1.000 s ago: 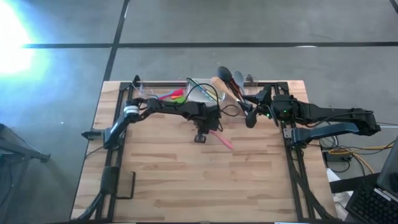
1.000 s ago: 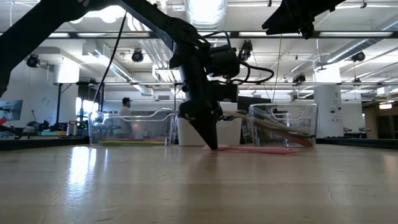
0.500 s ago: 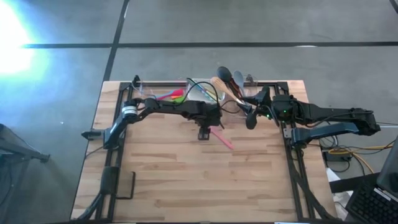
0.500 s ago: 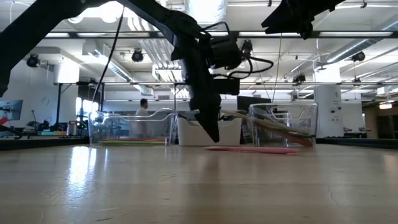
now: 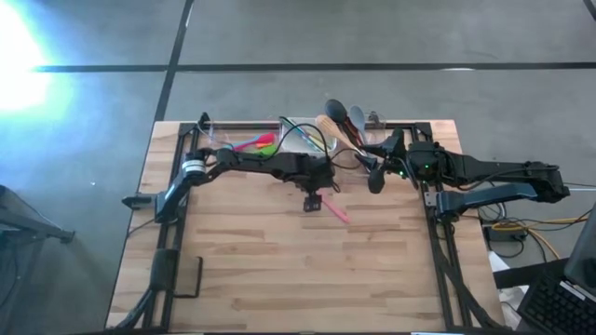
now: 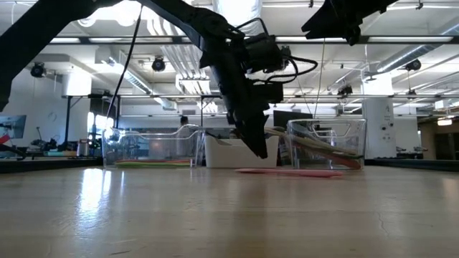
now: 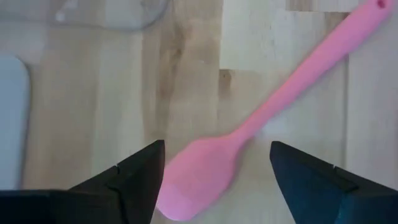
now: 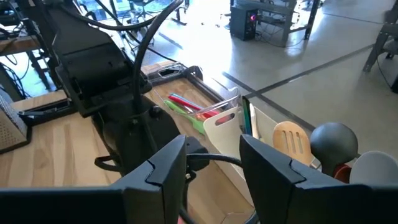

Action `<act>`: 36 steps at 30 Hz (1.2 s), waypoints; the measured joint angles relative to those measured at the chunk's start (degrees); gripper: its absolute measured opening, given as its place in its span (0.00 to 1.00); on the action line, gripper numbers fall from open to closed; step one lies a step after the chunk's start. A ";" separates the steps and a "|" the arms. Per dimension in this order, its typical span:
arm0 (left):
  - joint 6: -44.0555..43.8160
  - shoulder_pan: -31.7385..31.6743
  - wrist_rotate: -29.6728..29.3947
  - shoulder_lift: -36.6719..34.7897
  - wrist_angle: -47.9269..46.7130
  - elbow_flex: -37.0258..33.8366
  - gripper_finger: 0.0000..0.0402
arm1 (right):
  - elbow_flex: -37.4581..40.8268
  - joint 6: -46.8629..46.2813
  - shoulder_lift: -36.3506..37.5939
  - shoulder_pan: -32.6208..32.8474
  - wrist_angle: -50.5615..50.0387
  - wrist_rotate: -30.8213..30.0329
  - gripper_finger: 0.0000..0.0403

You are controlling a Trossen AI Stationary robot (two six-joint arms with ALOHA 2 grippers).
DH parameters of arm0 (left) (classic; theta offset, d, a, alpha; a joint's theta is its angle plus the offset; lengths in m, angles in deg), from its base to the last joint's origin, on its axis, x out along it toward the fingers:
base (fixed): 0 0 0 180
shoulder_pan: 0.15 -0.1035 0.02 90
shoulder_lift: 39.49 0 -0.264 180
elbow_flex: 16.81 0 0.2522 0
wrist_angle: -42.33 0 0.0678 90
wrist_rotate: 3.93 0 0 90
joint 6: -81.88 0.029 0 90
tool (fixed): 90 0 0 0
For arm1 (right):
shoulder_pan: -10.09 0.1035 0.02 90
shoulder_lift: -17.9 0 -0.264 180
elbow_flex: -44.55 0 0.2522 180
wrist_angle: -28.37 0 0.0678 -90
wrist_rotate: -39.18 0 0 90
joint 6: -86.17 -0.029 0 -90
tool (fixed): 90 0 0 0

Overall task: Pick & Place Kitchen Items
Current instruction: Put the pink spatula into the left transparent bin

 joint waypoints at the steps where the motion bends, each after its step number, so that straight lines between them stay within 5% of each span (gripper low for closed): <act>1: -0.96 -0.10 1.22 -0.02 -0.44 0.02 0.72 | 0.00 -0.02 0.00 0.00 0.00 0.00 0.36; 10: -0.65 -4.29 8.57 1.23 -1.09 0.08 0.72 | -0.01 0.20 0.00 0.00 0.99 0.00 0.33; 27: 46.32 -2.23 7.86 1.78 -4.38 0.63 0.72 | 0.00 0.12 0.00 0.00 1.38 0.00 0.34; 36: 48.81 -3.02 6.15 4.71 -3.79 3.40 0.72 | 0.00 0.15 0.00 0.00 1.36 0.00 0.33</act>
